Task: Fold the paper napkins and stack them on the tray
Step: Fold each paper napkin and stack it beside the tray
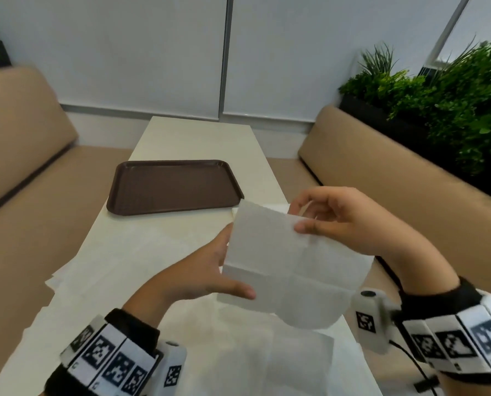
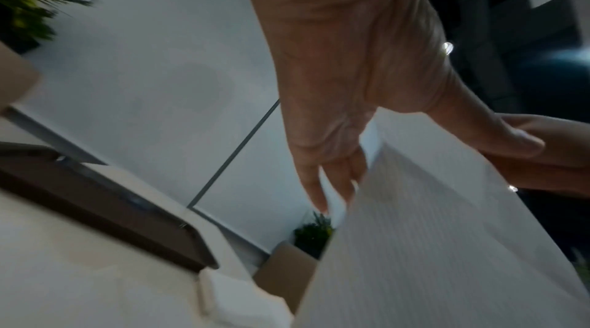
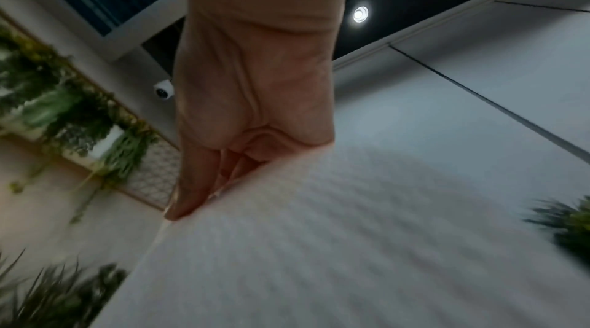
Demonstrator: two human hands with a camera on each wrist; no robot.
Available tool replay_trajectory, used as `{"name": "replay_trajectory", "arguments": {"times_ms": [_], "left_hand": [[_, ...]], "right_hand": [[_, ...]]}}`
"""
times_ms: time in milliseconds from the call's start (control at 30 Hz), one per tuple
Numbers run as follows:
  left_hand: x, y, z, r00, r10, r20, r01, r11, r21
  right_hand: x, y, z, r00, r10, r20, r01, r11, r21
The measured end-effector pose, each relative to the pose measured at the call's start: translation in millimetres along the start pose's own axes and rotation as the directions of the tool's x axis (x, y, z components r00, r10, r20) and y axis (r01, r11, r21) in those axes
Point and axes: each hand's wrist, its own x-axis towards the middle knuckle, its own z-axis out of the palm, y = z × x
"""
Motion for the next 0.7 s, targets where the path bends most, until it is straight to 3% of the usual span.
{"name": "replay_trajectory", "arguments": {"times_ms": [67,167,233,333,467,567,700], "left_hand": [[-2,8,3,0.996,0.068,-0.052,-0.069,0.997,-0.02],[-11,16,-1,0.973,0.117,-0.199,-0.154,0.97,-0.187],[-17,18,-7,0.943,0.133,-0.304,-0.21,0.949,-0.236],[-22,13,-16,0.908,0.121,-0.402,-0.243,0.932,-0.268],[-26,6,-25,0.875,0.123,-0.468,-0.227,0.959,-0.172],[-30,4,-30,0.889,0.084,-0.451,-0.19,0.962,-0.196],[-33,5,-34,0.866,0.055,-0.497,-0.129,0.985,-0.115]], "right_hand": [[3,0,-7,0.999,-0.004,-0.035,0.008,0.993,0.118],[-3,13,-6,0.985,0.089,-0.148,-0.03,0.932,0.362],[-12,29,11,0.968,0.2,-0.152,-0.079,0.818,0.57],[-22,52,45,0.974,0.22,-0.046,-0.102,0.615,0.782],[-25,47,74,0.971,0.204,-0.125,-0.002,0.529,0.849],[-26,40,78,0.956,0.232,-0.181,0.046,0.488,0.872],[-22,46,82,0.934,0.218,-0.282,0.133,0.523,0.842]]}}
